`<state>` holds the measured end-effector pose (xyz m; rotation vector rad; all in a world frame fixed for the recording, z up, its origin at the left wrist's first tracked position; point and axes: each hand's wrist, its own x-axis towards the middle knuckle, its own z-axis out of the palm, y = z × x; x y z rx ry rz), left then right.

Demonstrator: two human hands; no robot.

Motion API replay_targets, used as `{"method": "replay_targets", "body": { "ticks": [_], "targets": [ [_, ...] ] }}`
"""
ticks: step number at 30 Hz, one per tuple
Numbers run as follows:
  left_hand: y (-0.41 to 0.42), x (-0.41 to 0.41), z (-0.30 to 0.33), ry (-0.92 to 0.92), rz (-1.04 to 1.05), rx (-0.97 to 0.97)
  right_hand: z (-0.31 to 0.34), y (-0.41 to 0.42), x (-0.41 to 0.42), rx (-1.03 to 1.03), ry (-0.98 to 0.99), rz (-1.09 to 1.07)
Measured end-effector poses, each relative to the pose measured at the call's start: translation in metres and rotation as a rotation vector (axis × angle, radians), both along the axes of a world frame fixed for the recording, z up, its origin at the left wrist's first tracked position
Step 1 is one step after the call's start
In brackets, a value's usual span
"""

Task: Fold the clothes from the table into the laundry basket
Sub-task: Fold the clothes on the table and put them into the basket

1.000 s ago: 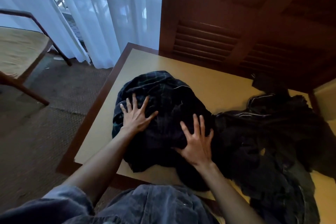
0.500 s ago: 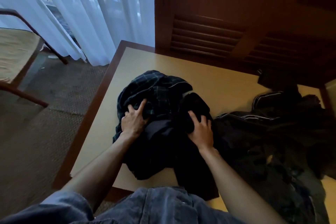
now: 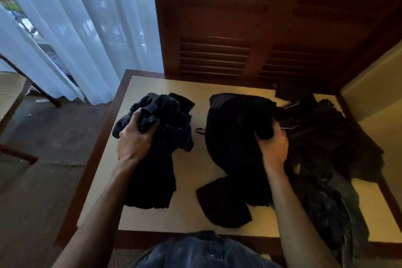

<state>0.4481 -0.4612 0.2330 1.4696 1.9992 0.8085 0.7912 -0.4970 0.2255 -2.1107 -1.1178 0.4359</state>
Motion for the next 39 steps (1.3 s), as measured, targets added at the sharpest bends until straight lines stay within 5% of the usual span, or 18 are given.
{"method": "replay_targets", "body": {
  "ticks": [3, 6, 11, 14, 16, 23, 29, 35, 39],
  "targets": [
    [-0.013, 0.046, 0.041, -0.131, -0.070, 0.132, 0.028, -0.024, 0.008, -0.012, -0.153, -0.130],
    [-0.035, 0.107, 0.057, -0.193, -0.208, 0.197, 0.037, -0.050, 0.017, 0.062, -0.093, -0.174],
    [-0.074, 0.191, 0.041, -0.089, -0.452, 0.121, 0.040, -0.100, 0.037, 0.221, 0.312, -0.169],
    [-0.091, 0.221, 0.036, -0.192, -0.584, 0.104, 0.045, -0.141, 0.040, 0.300, 0.707, -0.190],
    [-0.099, 0.238, 0.031, -0.282, -0.681, 0.056, 0.038, -0.164, 0.043, 0.262, 0.771, -0.144],
    [-0.128, 0.274, 0.001, -0.514, -0.790, -0.145, 0.002, -0.184, 0.062, 0.020, 0.626, -0.226],
    [-0.145, 0.262, -0.005, -0.598, -0.648, -0.165, 0.002, -0.168, 0.052, -0.150, 0.527, -0.321],
    [-0.136, 0.231, -0.034, -0.442, -0.616, -0.215, -0.019, -0.142, 0.046, -0.255, 0.358, -0.379],
    [-0.119, 0.215, -0.049, -0.182, -0.608, -0.164, -0.036, -0.128, 0.024, -0.240, 0.080, -0.338]
  ]
}}
